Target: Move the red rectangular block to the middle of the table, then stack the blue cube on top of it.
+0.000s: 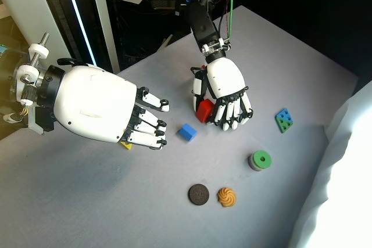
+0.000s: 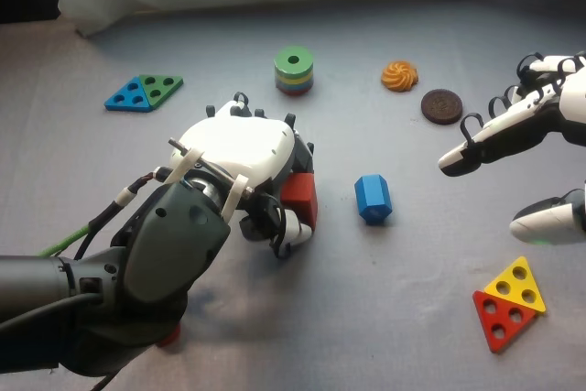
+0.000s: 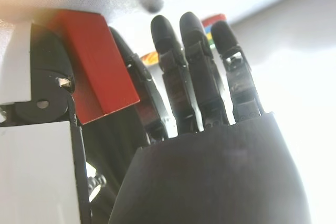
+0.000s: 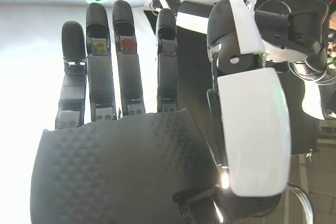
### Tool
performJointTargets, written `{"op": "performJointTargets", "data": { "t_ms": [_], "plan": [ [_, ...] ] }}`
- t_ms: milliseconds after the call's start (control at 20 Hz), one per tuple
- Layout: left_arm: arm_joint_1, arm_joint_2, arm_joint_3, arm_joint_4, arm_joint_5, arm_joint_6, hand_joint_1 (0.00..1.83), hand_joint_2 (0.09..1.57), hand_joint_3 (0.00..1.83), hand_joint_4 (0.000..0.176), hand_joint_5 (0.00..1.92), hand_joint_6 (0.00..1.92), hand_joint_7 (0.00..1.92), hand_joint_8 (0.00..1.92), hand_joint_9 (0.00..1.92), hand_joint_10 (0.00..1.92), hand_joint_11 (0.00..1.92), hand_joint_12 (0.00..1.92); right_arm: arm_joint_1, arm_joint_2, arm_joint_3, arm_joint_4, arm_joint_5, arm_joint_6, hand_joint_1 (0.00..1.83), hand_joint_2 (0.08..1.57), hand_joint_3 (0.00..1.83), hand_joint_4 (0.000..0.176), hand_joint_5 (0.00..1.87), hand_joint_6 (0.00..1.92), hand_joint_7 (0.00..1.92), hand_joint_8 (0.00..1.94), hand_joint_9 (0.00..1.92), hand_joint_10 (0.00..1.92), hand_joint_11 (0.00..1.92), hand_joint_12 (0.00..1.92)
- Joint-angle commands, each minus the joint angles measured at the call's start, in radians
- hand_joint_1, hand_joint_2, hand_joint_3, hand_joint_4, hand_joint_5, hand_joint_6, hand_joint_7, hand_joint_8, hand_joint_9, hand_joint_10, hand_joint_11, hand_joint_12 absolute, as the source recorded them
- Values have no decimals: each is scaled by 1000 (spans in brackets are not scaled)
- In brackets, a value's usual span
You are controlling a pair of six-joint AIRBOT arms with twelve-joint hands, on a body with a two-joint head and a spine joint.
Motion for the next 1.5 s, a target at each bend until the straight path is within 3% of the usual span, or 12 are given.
{"op": "performJointTargets", "data": {
  "t_ms": [0,100,250,450,500,750,1000,1150,1250,1300,1400,1450],
  "plan": [
    [-1,3,3,57,-67,-2,934,1058,0,8,887,421,692,2,500,3,0,971,8,10,1,15,100,0,660,1140,1,0,568,2,574,0,510,13,0,1223],
    [-1,3,3,57,-67,-2,909,1025,0,0,979,68,686,0,482,0,0,953,9,10,1,15,99,-2,673,1134,0,0,581,7,585,6,518,16,0,1227],
    [-1,3,2,56,-67,-2,854,1038,6,3,975,23,654,1,484,2,0,953,9,9,5,16,98,-2,695,1134,0,0,572,3,581,3,515,14,0,1229],
    [0,4,-1,54,-67,-2,892,1008,0,43,1014,1,646,0,506,1,10,986,20,-7,21,57,98,-6,712,1133,0,0,574,3,582,3,515,13,0,1223],
    [0,4,-1,54,-67,-2,884,1012,1,38,965,0,622,0,474,0,1,962,26,-12,25,77,98,-25,732,1124,0,0,577,4,590,6,523,16,0,1231],
    [-8,20,-6,60,-52,0,720,1047,7,0,657,0,577,0,475,2,0,993,50,-78,59,443,90,-391,701,1136,2,0,571,1,582,1,518,13,0,1240],
    [-30,73,-25,55,-33,23,397,1184,21,0,472,1,471,0,408,1,0,994,24,-162,91,505,167,-502,701,1131,0,0,563,2,575,0,514,10,0,1233],
    [-47,116,-39,55,9,40,287,1220,13,0,461,0,449,0,380,1,0,907,-78,-183,95,553,397,-524,692,1109,0,0,533,0,534,0,479,2,0,1180],
    [-54,154,-58,40,24,61,154,1225,9,0,477,5,460,4,387,6,0,880,-61,-208,93,642,310,-621,601,1000,0,0,387,6,330,6,239,10,0,666],
    [-58,176,-72,25,24,73,101,1225,8,0,473,3,456,2,389,5,0,878,-50,-220,94,749,277,-682,564,920,0,0,253,14,172,10,86,17,0,210],
    [-60,205,-88,7,24,76,97,1208,0,0,486,7,469,6,403,9,0,884,-49,-228,93,779,281,-697,573,820,0,6,204,3,68,0,2,0,0,7],
    [-66,228,-101,3,24,80,120,1198,0,0,473,1,457,1,394,5,0,882,-52,-232,89,779,281,-699,604,791,0,42,212,6,13,0,0,0,0,1]
  ]
}}
